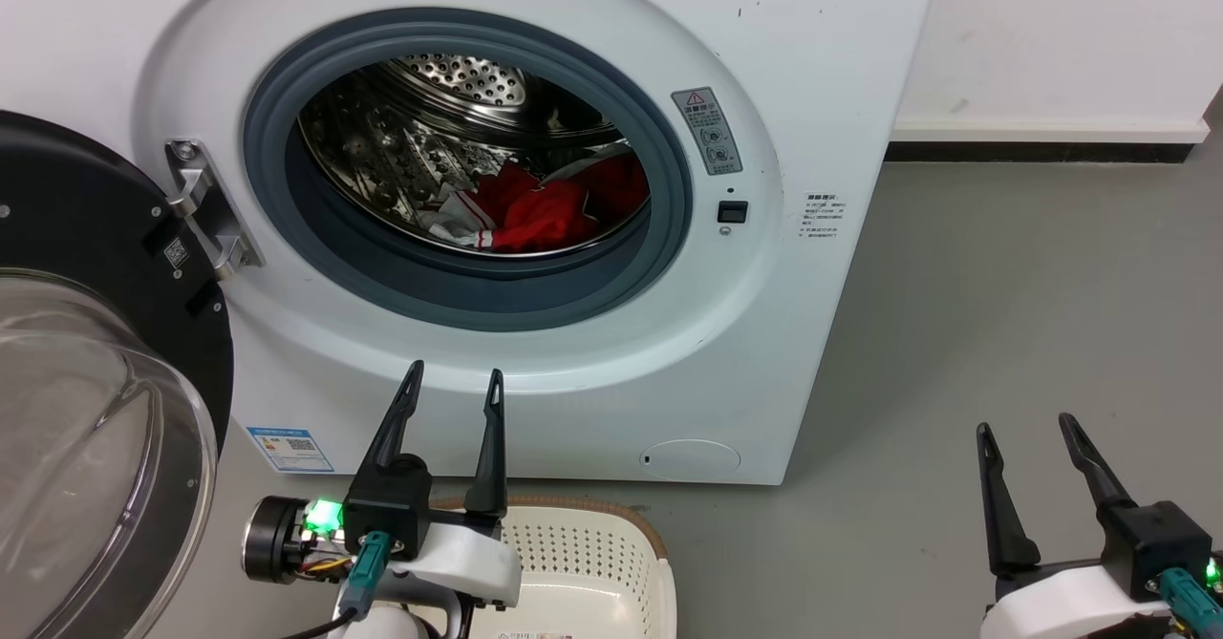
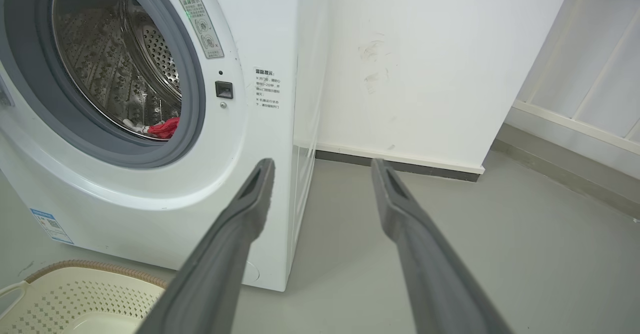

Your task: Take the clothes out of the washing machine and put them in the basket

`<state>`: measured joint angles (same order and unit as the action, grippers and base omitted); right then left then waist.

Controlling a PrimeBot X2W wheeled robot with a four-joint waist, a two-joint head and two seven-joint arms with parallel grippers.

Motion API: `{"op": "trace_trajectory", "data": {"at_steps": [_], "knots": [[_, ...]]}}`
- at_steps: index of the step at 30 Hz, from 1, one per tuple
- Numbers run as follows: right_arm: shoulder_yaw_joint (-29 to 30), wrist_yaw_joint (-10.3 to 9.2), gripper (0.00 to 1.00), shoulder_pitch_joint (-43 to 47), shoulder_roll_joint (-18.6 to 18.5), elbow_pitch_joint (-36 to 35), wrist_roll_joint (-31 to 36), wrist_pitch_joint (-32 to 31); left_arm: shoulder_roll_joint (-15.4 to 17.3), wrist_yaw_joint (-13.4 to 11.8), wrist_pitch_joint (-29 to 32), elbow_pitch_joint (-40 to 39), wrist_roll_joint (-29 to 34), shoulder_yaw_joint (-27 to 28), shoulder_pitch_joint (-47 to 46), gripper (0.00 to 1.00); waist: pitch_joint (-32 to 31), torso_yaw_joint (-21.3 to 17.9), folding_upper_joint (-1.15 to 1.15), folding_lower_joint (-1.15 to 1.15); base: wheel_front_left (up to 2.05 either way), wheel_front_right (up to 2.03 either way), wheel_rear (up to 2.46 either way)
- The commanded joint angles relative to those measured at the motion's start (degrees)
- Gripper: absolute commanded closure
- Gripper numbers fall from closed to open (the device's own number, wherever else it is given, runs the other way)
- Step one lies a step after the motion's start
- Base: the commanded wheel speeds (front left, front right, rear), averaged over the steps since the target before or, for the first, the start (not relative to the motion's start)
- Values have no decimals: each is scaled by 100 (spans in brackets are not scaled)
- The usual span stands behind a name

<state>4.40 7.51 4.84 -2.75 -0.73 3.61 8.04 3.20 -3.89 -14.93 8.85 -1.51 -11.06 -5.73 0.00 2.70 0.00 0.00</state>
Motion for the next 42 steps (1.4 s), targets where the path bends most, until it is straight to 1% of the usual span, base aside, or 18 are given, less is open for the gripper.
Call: {"op": "trace_trajectory", "data": {"at_steps": [1, 17, 42], "knots": [[-1, -3, 0, 66, -23, -21, 20, 19, 8, -25, -41, 12, 33, -10, -14, 0, 0, 1, 0, 0, 0, 0, 0], [13, -3, 0, 46, -22, 51, -107, -40, -24, -118, -30, 87, -210, -24, 114, 0, -3, 32, 0, 0, 0, 0, 0], [-1, -3, 0, -56, -22, 212, -196, 35, -32, -223, -30, 148, -325, -137, 53, 0, 29, 49, 0, 0, 0, 0, 0]]}}
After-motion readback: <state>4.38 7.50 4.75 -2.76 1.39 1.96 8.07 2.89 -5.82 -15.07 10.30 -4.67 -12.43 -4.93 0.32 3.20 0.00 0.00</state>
